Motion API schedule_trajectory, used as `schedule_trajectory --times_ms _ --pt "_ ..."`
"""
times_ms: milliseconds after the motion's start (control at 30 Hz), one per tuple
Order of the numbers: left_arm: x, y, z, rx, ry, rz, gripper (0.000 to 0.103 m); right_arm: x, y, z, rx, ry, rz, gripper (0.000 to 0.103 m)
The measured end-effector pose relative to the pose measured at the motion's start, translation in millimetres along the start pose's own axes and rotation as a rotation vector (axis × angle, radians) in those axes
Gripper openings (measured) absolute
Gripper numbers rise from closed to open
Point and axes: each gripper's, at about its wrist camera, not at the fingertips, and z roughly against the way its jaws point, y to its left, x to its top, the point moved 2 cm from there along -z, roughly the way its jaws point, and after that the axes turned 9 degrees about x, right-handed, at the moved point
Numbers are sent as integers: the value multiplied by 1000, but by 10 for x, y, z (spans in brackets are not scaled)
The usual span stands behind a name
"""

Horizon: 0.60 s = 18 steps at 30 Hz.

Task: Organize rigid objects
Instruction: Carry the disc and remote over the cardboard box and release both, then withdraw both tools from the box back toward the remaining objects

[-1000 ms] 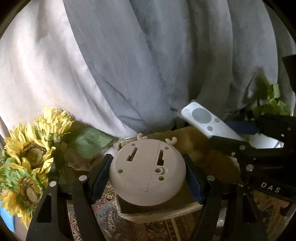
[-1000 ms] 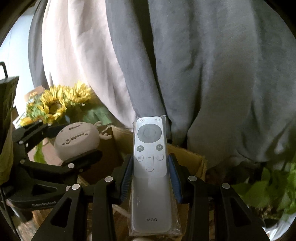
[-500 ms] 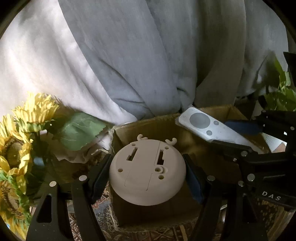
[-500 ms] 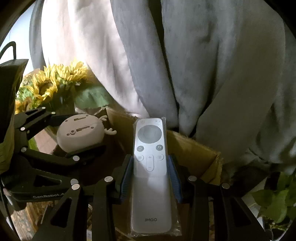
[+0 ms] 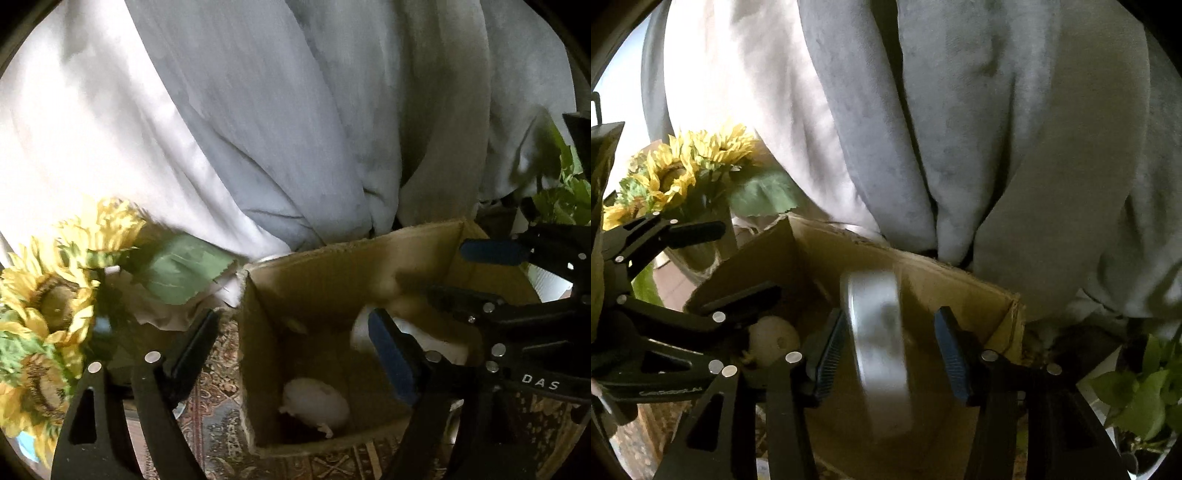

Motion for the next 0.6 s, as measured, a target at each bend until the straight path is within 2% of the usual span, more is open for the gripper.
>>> schedule_trajectory --times_ms 300,600 --pt "-47 62 236 29 -34 34 87 -38 67 122 -6 -28 -16 52" --pt "-155 145 545 43 -44 77 92 -87 171 483 -82 -89 -35 63"
